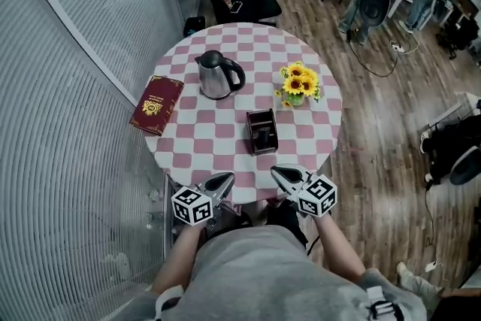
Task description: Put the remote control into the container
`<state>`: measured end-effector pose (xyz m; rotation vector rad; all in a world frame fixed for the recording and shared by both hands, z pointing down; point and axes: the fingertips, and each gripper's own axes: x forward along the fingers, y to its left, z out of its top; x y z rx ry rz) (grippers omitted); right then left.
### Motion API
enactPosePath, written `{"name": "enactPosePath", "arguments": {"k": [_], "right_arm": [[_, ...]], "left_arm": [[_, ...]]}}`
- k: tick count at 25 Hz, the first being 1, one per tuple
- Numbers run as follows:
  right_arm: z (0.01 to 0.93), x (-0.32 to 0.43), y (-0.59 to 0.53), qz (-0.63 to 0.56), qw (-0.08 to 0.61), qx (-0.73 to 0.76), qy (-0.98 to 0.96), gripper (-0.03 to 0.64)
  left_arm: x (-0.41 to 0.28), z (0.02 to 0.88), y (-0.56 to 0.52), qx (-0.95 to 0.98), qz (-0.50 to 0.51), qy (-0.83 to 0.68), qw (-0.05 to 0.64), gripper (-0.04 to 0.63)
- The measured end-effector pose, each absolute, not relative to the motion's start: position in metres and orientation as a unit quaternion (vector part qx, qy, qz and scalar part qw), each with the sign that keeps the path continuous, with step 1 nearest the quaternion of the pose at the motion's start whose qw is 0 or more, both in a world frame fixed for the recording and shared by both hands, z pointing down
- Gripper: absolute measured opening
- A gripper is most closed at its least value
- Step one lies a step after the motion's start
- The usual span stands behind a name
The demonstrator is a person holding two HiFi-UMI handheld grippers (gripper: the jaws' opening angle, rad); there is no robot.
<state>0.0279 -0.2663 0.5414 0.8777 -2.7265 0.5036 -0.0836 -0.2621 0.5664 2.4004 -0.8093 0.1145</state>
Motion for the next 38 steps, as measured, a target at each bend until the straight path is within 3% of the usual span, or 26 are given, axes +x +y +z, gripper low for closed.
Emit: {"name": "enactPosePath", "arguments": {"k": [38], "right_arm": [[0.561, 0.04, -0.263, 0.202, 0.129, 0.316, -0.918, 0.015]], "left_arm": [[-0.089, 0.572, -0.256, 0.9, 0.051, -0.312, 0.3, -0.002]]}}
